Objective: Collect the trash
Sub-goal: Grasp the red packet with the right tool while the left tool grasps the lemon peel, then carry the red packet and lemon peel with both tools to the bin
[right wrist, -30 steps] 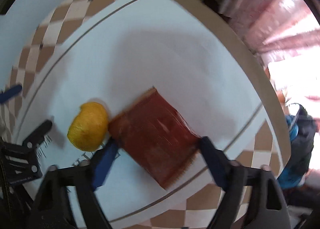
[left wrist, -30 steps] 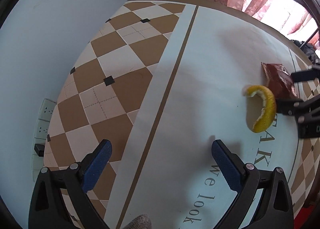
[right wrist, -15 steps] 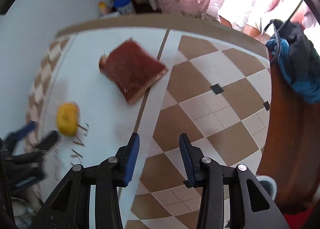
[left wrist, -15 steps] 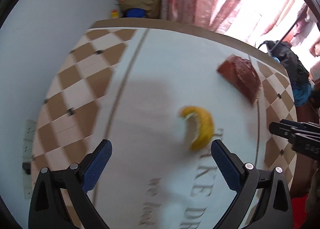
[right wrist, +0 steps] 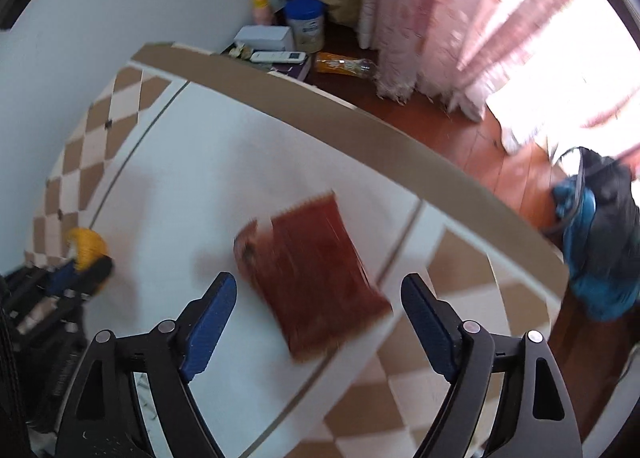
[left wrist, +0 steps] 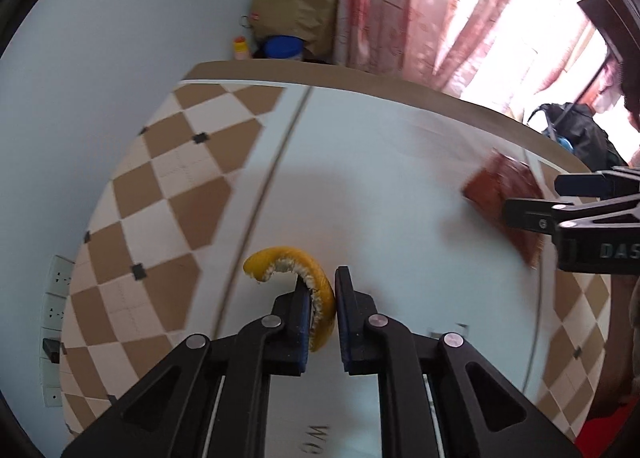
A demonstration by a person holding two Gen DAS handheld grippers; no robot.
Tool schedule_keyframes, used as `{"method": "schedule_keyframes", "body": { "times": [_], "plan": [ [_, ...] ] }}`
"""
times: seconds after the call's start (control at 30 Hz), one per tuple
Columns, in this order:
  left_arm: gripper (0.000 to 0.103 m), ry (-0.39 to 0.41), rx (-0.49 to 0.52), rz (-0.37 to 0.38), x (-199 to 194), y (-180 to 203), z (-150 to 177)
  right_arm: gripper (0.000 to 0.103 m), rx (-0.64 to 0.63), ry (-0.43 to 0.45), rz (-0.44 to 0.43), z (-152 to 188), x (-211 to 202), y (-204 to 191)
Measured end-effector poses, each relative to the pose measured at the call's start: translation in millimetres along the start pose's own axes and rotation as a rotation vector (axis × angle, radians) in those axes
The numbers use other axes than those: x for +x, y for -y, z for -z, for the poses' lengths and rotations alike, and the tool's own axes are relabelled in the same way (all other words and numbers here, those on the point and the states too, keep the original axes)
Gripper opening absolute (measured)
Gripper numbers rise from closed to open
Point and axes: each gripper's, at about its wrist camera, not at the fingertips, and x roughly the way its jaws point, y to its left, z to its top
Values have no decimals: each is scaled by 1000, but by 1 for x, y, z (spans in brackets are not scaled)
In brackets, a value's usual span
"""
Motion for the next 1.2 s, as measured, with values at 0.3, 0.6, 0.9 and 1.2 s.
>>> {"method": "schedule_keyframes", "body": {
  "times": [0.3, 0.6, 0.9, 1.2],
  "plan": [
    [8, 20, 6, -57, 2, -8, 0, 48, 22, -3, 34, 2, 12, -9],
    [8, 95, 34, -61, -46, -9, 18, 42, 201, 125, 31, 68, -38, -12],
    [8, 213, 110, 25, -152, 13, 59, 42, 414, 335, 40, 182, -157, -6],
    [8, 270, 261, 233, -253, 105, 112, 42, 634, 454, 71, 331, -260, 26]
  ]
}}
